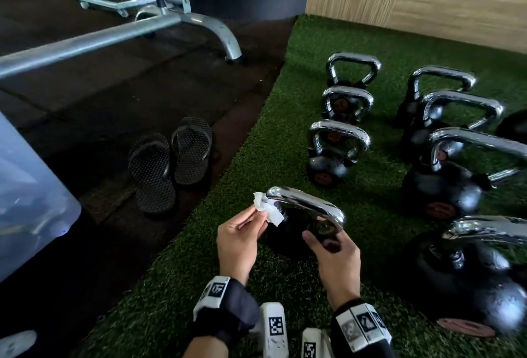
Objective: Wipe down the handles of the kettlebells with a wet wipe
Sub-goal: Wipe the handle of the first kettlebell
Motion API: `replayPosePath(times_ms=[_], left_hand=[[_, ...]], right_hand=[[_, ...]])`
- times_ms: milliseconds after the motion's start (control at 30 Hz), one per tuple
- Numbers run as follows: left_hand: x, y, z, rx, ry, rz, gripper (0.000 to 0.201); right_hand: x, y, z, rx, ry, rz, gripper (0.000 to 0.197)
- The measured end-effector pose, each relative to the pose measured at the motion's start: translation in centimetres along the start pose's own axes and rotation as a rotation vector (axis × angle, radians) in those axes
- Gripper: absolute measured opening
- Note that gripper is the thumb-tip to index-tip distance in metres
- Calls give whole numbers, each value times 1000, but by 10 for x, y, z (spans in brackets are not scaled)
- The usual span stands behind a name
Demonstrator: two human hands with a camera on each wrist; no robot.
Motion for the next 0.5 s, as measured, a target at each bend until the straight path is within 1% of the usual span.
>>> replayPosePath(times_ms=[67,133,200,300,367,433,467,500], left_hand=[[-5,-4,-3,-23,-65,15,21],[-14,-11,-2,-20,-120,-14,26],[-25,-19,2,-33,-224,-67,31],[-44,-31,13,-128,-551,-232,28],[-56,-34,16,-123,-641,-318,28],[-62,-39,16,-98,-694,-339,27],[-63,-40,17,-91,-724,-333,27],[-64,-40,16,-93,-754,-332,27]], right_hand=[[3,6,-1,5,20,29,28],[6,14,-2,49,54,25,26],[10,22,-3,107,104,2,25],[12,32,-3,182,194,-41,26],[9,36,-9,236,254,-55,28],[8,32,-22,325,260,-25,33],[8,25,-27,339,245,-14,31],[6,15,-29,295,220,-45,29]])
Point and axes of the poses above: each hand's wrist, its own y-axis away from the middle knuckle, its own x-axis out of the back of the hand, z = x × y, the point moved 5 cm from there along -y, towards the middle knuckle, and after that the axes turned 14 degrees about -x, right-handed, at the moved point
